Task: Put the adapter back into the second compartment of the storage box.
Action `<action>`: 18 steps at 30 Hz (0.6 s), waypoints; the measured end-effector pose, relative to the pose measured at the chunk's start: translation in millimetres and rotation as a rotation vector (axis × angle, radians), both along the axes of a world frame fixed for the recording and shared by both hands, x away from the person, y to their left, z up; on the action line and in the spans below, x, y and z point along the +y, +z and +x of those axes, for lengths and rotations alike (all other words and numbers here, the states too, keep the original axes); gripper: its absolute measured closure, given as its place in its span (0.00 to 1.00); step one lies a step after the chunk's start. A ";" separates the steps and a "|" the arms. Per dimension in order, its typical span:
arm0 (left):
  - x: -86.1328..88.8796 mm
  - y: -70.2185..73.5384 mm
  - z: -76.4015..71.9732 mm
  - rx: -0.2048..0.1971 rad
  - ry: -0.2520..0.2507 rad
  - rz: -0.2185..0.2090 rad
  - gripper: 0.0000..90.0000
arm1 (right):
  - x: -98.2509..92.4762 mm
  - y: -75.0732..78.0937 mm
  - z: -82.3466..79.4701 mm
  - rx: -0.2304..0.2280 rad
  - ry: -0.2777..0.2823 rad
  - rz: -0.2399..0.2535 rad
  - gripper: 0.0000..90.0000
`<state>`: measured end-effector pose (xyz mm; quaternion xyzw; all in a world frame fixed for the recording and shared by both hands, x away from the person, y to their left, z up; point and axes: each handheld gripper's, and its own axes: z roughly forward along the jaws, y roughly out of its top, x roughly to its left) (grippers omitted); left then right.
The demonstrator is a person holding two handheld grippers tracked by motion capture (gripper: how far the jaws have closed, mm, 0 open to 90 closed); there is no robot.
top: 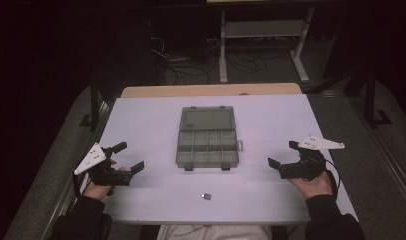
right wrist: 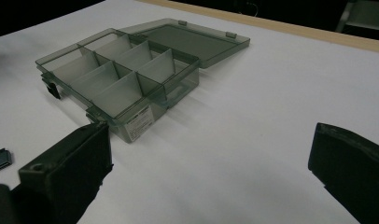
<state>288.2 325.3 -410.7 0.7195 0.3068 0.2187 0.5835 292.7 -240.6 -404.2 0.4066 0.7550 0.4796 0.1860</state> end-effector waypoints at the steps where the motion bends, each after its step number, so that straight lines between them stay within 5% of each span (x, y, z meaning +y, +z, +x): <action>1: 0.0 0.0 0.0 0.000 0.000 0.001 0.00 | 0.3 0.0 -0.1 0.000 0.002 -0.002 0.00; 18: -0.5 -0.2 0.2 0.001 -0.004 0.004 0.00 | 5.9 -0.6 -0.9 0.001 0.044 -0.012 0.00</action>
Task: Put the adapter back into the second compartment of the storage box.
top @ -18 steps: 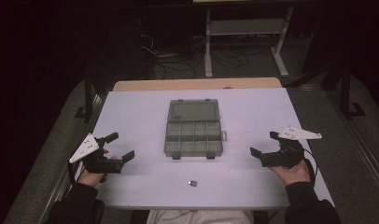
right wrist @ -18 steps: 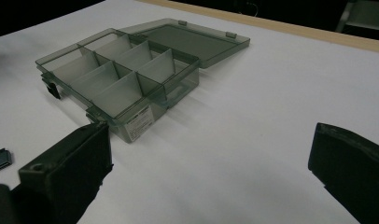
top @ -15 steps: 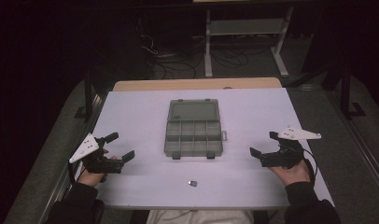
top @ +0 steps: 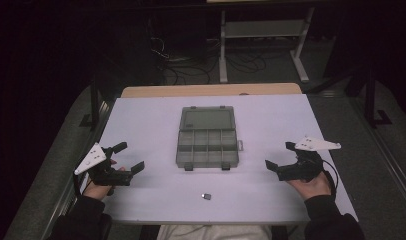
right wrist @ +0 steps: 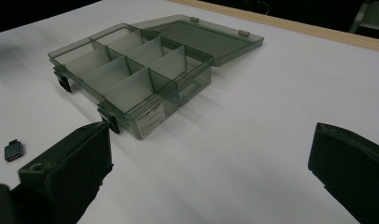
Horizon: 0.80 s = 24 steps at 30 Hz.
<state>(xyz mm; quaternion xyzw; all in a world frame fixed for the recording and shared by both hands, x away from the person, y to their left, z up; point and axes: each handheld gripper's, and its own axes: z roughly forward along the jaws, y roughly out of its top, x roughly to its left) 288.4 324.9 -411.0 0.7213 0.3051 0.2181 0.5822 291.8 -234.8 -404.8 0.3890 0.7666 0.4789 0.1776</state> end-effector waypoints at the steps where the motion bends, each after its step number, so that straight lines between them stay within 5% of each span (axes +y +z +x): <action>1: 0.0 0.0 -0.1 0.000 0.000 0.000 0.00 | 0.1 0.1 -0.1 -0.001 0.002 0.000 0.00; 24: -1.6 -1.2 0.5 0.000 -0.005 0.025 0.00 | 27.0 10.9 0.3 0.022 0.111 -0.091 0.00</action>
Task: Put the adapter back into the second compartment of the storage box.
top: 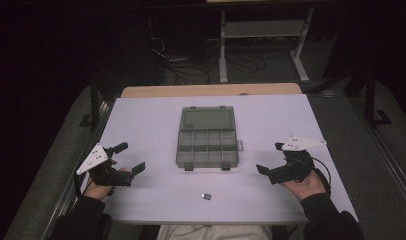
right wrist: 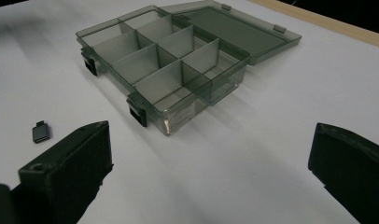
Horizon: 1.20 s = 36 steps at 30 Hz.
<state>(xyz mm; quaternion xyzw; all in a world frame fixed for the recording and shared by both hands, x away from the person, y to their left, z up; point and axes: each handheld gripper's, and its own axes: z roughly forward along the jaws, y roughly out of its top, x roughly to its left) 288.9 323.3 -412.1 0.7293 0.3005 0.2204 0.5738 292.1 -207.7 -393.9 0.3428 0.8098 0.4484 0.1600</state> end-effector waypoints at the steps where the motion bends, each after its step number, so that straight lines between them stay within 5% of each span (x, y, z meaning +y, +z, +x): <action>1: 0.0 0.1 0.0 0.000 0.000 0.000 0.00 | 1.4 0.7 -0.2 0.000 0.007 -0.004 0.00; 36: 0.3 0.2 -0.3 -0.001 -0.001 0.000 0.00 | 50.5 18.4 -1.5 0.040 0.170 -0.050 0.00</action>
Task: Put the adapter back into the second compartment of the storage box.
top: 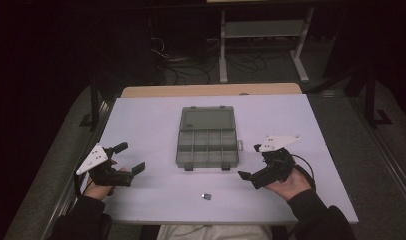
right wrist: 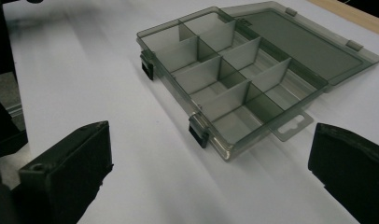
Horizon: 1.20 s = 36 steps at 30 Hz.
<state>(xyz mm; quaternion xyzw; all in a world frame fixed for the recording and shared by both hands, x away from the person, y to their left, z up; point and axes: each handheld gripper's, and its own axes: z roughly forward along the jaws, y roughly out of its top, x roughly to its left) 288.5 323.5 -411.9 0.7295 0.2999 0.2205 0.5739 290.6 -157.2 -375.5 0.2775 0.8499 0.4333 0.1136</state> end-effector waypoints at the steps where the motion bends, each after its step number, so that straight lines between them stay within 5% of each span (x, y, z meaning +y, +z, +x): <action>1: 0.0 0.1 -0.1 0.000 0.000 0.000 0.00 | 1.7 0.0 0.1 0.000 0.005 -0.004 0.00; 36: -0.6 0.1 -0.4 0.000 -0.003 -0.003 0.00 | 52.3 -3.1 0.7 0.035 0.161 -0.104 0.00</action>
